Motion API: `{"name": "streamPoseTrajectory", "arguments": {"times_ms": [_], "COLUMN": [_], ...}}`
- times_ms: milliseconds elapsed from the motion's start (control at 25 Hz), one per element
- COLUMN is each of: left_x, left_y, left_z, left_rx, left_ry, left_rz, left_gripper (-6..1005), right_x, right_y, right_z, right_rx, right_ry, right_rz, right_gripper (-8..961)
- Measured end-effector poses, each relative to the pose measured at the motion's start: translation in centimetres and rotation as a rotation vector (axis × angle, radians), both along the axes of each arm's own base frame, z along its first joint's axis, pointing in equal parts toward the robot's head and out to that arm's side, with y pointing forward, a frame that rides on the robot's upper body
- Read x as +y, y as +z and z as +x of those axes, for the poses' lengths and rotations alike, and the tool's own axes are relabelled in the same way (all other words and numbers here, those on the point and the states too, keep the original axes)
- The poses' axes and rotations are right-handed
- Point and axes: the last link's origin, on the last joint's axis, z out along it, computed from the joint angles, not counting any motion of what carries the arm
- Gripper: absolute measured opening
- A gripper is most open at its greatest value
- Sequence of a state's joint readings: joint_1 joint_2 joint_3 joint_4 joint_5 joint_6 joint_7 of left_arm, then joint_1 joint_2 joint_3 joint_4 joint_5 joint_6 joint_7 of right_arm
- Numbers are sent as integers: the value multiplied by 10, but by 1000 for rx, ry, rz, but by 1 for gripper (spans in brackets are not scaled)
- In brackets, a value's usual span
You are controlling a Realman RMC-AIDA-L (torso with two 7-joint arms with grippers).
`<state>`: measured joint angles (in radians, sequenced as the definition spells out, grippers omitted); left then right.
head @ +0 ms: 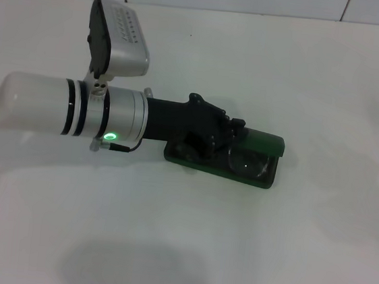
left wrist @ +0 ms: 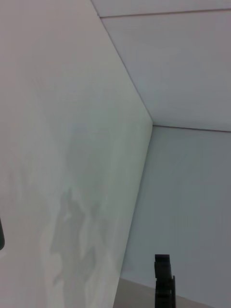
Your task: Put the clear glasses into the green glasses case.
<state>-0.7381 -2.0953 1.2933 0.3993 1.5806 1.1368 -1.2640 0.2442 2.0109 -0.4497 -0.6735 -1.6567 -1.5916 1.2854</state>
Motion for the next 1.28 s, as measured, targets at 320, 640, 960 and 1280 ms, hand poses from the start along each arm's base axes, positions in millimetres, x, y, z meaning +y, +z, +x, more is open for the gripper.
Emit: {"name": "streamPoseTrajectory", "arguments": {"times_ms": [320, 640, 960, 1280], "left_x": [-5, -8, -16, -21], "left_y": [-1, -2, -3, 3], "left_z": [-5, -7, -15, -12], "left_rx": [3, -3, 8, -34], "left_ry": [7, 10, 19, -7], "left_rz": [-15, -27, -40, -51], "left_gripper": [113, 114, 116, 117], "right_x": [0, 1, 0, 0], "right_y": [-1, -1, 0, -1], "right_z": [-1, -1, 0, -1], "right_rx": [0, -1, 1, -1], "right_ry": [3, 4, 1, 3], "right_rz": [-3, -4, 1, -4], "right_gripper": [109, 110, 111, 112]}}
